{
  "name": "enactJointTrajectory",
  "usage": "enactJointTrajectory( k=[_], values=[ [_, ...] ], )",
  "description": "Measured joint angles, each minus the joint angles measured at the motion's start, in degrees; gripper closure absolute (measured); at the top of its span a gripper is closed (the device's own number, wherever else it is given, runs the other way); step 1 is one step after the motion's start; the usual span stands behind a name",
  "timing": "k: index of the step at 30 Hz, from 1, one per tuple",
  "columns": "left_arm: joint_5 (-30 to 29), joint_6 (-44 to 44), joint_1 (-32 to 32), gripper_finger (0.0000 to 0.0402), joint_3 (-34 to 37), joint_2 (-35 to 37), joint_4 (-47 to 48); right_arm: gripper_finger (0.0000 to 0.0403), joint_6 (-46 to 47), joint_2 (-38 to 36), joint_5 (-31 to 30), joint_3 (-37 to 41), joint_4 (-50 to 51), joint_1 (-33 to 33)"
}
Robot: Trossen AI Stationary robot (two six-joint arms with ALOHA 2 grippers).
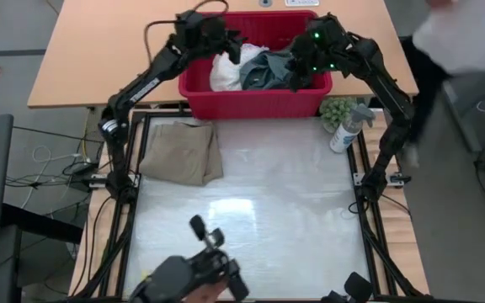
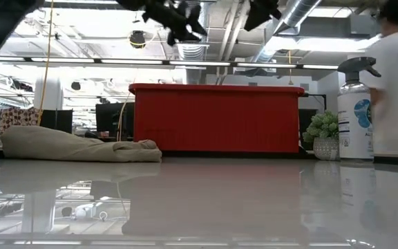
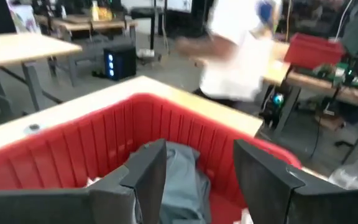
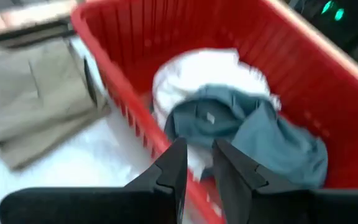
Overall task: Fold Laundry from Bin
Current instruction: Fold the blue pants in the red bin
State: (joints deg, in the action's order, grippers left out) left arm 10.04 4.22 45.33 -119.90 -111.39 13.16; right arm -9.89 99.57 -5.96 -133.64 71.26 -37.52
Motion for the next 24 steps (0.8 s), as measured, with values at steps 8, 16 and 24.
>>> enactJointTrajectory(
  k=[8, 16, 24],
  values=[
    [-0.33, 0.19, -0.51, 0.0227, -2.16, -10.97, -0.91, 0.03, -0.04, -2.74, -0.02, 0.0, 12.01, -0.04],
    [-9.48, -1.9, -0.6, 0.0227, -15.2, -25.12, 0.55, 0.03, -0.07, -6.03, -0.02, 0.0, 12.71, -0.12],
    [-14.7, -8.47, -0.31, 0.0227, -12.91, -26.61, 6.21, 0.03, 0.24, -7.06, -0.07, 0.0, 12.77, -0.15]
  ],
)
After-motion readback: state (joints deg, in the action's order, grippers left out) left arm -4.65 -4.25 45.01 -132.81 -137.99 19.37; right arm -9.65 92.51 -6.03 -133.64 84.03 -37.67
